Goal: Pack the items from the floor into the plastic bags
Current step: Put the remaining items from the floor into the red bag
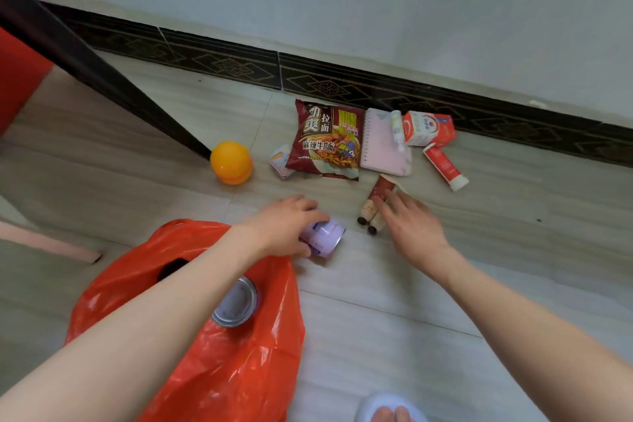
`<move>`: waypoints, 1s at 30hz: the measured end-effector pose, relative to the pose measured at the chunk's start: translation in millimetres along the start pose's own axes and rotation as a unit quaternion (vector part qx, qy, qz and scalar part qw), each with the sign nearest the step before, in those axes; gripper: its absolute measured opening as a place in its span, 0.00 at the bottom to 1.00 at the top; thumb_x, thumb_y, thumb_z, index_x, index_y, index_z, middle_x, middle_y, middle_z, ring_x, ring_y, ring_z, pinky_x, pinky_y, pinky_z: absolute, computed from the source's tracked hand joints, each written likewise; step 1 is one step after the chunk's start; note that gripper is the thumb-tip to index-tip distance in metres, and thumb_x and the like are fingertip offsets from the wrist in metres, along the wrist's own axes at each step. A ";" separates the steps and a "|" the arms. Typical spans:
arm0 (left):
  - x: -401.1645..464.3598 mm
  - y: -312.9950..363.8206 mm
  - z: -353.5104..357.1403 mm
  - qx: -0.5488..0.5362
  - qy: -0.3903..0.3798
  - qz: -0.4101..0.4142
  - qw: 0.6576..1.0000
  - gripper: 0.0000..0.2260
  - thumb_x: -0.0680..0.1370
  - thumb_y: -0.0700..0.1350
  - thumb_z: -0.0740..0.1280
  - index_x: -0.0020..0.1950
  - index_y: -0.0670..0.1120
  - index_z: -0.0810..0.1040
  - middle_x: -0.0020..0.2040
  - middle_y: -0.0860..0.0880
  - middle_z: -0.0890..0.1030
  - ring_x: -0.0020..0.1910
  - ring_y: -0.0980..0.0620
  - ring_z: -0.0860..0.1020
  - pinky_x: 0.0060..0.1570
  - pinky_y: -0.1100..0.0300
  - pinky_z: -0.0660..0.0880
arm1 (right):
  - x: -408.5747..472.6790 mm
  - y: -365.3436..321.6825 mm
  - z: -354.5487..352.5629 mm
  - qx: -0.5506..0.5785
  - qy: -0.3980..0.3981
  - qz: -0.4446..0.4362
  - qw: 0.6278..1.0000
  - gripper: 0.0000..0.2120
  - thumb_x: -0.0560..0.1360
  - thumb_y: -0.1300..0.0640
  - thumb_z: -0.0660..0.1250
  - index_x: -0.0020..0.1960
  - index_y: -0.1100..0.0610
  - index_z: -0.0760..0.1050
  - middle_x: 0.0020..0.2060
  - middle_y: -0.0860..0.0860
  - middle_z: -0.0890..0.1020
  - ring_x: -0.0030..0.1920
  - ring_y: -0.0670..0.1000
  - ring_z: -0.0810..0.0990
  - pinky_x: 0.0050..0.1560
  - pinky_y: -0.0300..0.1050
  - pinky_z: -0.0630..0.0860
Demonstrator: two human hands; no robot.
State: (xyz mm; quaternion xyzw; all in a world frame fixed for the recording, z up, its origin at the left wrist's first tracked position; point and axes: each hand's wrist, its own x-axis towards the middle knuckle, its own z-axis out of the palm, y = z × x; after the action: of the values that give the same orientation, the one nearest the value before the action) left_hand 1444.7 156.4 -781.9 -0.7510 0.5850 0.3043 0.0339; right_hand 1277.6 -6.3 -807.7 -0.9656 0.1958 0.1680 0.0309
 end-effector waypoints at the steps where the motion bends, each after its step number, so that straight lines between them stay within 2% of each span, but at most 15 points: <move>1: 5.8 0.7 1.7 0.026 -0.023 -0.001 0.999 0.31 0.72 0.47 0.68 0.73 0.54 0.60 0.73 0.48 0.60 0.72 0.47 0.56 0.67 0.53 0.61 | 7.3 0.6 1.9 -0.006 -0.009 -0.011 1.000 0.28 0.74 0.67 0.58 0.73 0.60 0.57 0.73 0.60 0.60 0.73 0.60 0.58 0.69 0.55 0.60; 3: 17.0 2.1 5.2 0.067 -0.016 0.000 0.998 0.31 0.73 0.44 0.66 0.73 0.55 0.58 0.73 0.48 0.60 0.72 0.46 0.56 0.67 0.52 0.59 | 19.6 3.9 3.5 -0.031 -0.040 -0.026 0.998 0.28 0.78 0.65 0.52 0.75 0.55 0.49 0.76 0.54 0.49 0.76 0.55 0.46 0.73 0.54 0.49; 4: 21.7 2.8 7.0 0.081 -0.001 0.001 0.997 0.30 0.74 0.43 0.65 0.73 0.55 0.58 0.72 0.48 0.61 0.71 0.46 0.56 0.66 0.52 0.58 | 24.5 6.5 5.5 -0.043 -0.057 -0.030 0.997 0.28 0.78 0.64 0.52 0.75 0.54 0.48 0.76 0.53 0.48 0.76 0.54 0.45 0.73 0.54 0.47; 6: 30.2 2.2 10.7 0.086 0.024 0.002 0.996 0.28 0.74 0.43 0.63 0.72 0.55 0.59 0.70 0.48 0.63 0.70 0.46 0.58 0.66 0.51 0.58 | 31.6 12.5 12.1 -0.057 -0.046 -0.045 0.996 0.27 0.77 0.63 0.58 0.74 0.55 0.56 0.75 0.55 0.56 0.75 0.56 0.52 0.72 0.56 0.52; 7: 33.2 0.7 12.0 0.079 0.026 0.003 0.997 0.28 0.73 0.44 0.64 0.71 0.54 0.60 0.69 0.48 0.65 0.69 0.47 0.60 0.66 0.51 0.57 | 35.2 14.3 14.5 -0.068 -0.011 -0.063 0.996 0.26 0.72 0.62 0.67 0.68 0.56 0.67 0.69 0.59 0.67 0.71 0.58 0.64 0.68 0.58 0.61; 8: 35.4 -1.6 12.9 0.068 0.024 0.005 0.997 0.29 0.72 0.45 0.66 0.71 0.54 0.60 0.68 0.48 0.66 0.68 0.47 0.61 0.66 0.51 0.57 | 38.9 15.9 16.3 -0.075 0.008 -0.072 0.995 0.25 0.62 0.62 0.75 0.58 0.57 0.76 0.57 0.60 0.78 0.61 0.59 0.76 0.61 0.58 0.71; 9: 37.2 -4.0 13.4 0.057 0.024 0.009 0.998 0.29 0.71 0.47 0.67 0.70 0.53 0.61 0.66 0.48 0.67 0.66 0.47 0.64 0.66 0.51 0.58 | 42.5 18.3 19.1 -0.098 0.027 -0.084 0.991 0.23 0.53 0.62 0.78 0.48 0.56 0.80 0.44 0.57 0.82 0.49 0.57 0.82 0.53 0.58 0.76; 10: 38.8 -6.6 13.8 0.046 0.026 0.015 0.998 0.30 0.71 0.49 0.68 0.70 0.53 0.61 0.64 0.47 0.69 0.63 0.46 0.67 0.64 0.52 0.60 | 43.6 19.1 18.8 -0.110 0.038 -0.086 0.989 0.22 0.48 0.61 0.79 0.42 0.55 0.81 0.36 0.54 0.81 0.41 0.55 0.82 0.47 0.57 0.78; 12: 41.0 -10.8 14.4 0.015 0.029 0.013 0.999 0.31 0.69 0.51 0.69 0.69 0.51 0.62 0.60 0.45 0.71 0.58 0.45 0.70 0.58 0.54 0.66 | 44.6 21.4 24.6 -0.098 0.044 -0.087 0.990 0.22 0.45 0.58 0.80 0.38 0.54 0.80 0.31 0.51 0.79 0.34 0.54 0.81 0.42 0.52 0.80; 15: 39.4 -13.0 16.5 -0.043 0.055 -0.011 0.998 0.31 0.68 0.52 0.70 0.69 0.49 0.63 0.59 0.45 0.72 0.57 0.44 0.71 0.54 0.55 0.69 | 38.1 19.5 21.6 -0.090 0.034 -0.071 0.993 0.22 0.50 0.51 0.81 0.42 0.54 0.79 0.34 0.51 0.79 0.34 0.54 0.79 0.34 0.43 0.75; 17: 33.3 -14.0 16.0 -0.058 0.088 -0.018 0.994 0.31 0.68 0.52 0.70 0.68 0.48 0.64 0.58 0.44 0.72 0.57 0.43 0.71 0.54 0.53 0.70 | 30.2 15.9 15.7 -0.048 0.012 -0.036 0.998 0.20 0.67 0.49 0.72 0.56 0.56 0.74 0.48 0.54 0.78 0.48 0.56 0.78 0.40 0.45 0.71; 19: 22.8 -14.7 11.5 -0.069 0.134 -0.014 0.989 0.30 0.67 0.52 0.70 0.67 0.46 0.66 0.56 0.43 0.73 0.55 0.42 0.72 0.53 0.52 0.70 | 21.7 11.9 12.0 0.000 -0.026 0.002 1.000 0.21 0.75 0.47 0.63 0.63 0.57 0.66 0.57 0.54 0.74 0.57 0.56 0.73 0.44 0.47 0.69; 24: -25.2 -11.0 -17.0 -0.120 0.232 -0.009 0.965 0.35 0.62 0.60 0.61 0.65 0.46 0.67 0.54 0.44 0.74 0.53 0.45 0.72 0.54 0.52 0.71 | -5.7 -12.4 -17.3 0.171 0.015 0.049 0.984 0.16 0.73 0.49 0.65 0.56 0.56 0.69 0.51 0.54 0.75 0.52 0.57 0.75 0.40 0.46 0.68; 26: -53.7 -11.3 -22.0 -0.140 0.260 -0.017 0.955 0.34 0.62 0.61 0.61 0.66 0.48 0.66 0.55 0.47 0.74 0.53 0.48 0.71 0.54 0.55 0.70 | -17.4 -32.1 -32.6 0.263 0.041 0.051 0.963 0.13 0.72 0.50 0.67 0.52 0.55 0.70 0.46 0.51 0.74 0.48 0.56 0.75 0.39 0.45 0.66; 30: -123.6 -16.2 -9.8 -0.155 0.272 -0.050 0.948 0.33 0.62 0.61 0.63 0.65 0.52 0.66 0.53 0.51 0.72 0.52 0.53 0.70 0.51 0.60 0.68 | -41.6 -81.9 -60.0 0.321 0.052 0.005 0.946 0.16 0.71 0.48 0.70 0.54 0.53 0.71 0.45 0.47 0.73 0.46 0.52 0.74 0.42 0.45 0.67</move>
State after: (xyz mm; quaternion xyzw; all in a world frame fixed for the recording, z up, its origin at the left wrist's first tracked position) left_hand 1447.2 263.5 -717.5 -0.8297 0.4789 0.1738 -0.2282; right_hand 1292.1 76.9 -737.6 -0.9107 0.2460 0.0462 0.3285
